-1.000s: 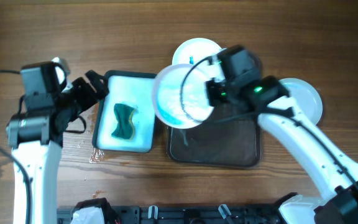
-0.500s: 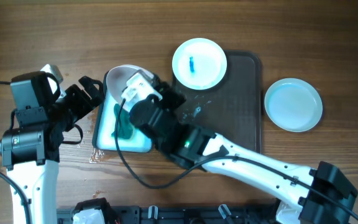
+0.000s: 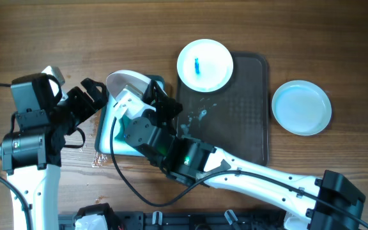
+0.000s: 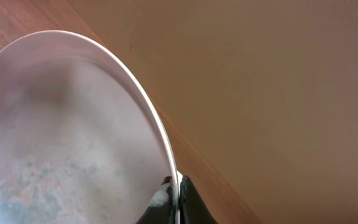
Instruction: Clean dirty plates on tray and stack at the side
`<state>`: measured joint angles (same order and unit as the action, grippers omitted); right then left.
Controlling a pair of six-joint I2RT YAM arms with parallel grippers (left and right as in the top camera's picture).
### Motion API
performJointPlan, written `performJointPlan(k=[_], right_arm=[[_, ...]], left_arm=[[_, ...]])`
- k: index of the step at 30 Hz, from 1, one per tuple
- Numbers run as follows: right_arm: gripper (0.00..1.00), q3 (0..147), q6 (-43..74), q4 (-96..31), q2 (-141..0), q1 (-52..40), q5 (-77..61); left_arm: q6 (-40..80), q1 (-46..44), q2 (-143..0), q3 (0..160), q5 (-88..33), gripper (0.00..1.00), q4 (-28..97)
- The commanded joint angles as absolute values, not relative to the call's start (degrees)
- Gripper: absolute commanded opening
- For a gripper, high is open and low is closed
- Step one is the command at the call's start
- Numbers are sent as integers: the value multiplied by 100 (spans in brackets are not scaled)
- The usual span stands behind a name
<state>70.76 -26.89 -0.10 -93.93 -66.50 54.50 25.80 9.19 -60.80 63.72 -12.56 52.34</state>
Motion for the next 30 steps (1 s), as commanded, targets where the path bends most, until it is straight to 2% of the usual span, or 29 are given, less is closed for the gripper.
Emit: performJointPlan(k=[1, 30], right_arm=[[4, 7170, -2659, 47, -9419, -6670, 5610], [4, 7170, -2696, 344, -9419, -6670, 5612]], left_arm=[[2613, 954, -6075, 6429, -1347, 100, 5218], [2613, 954, -6075, 6429, -1347, 100, 5218]])
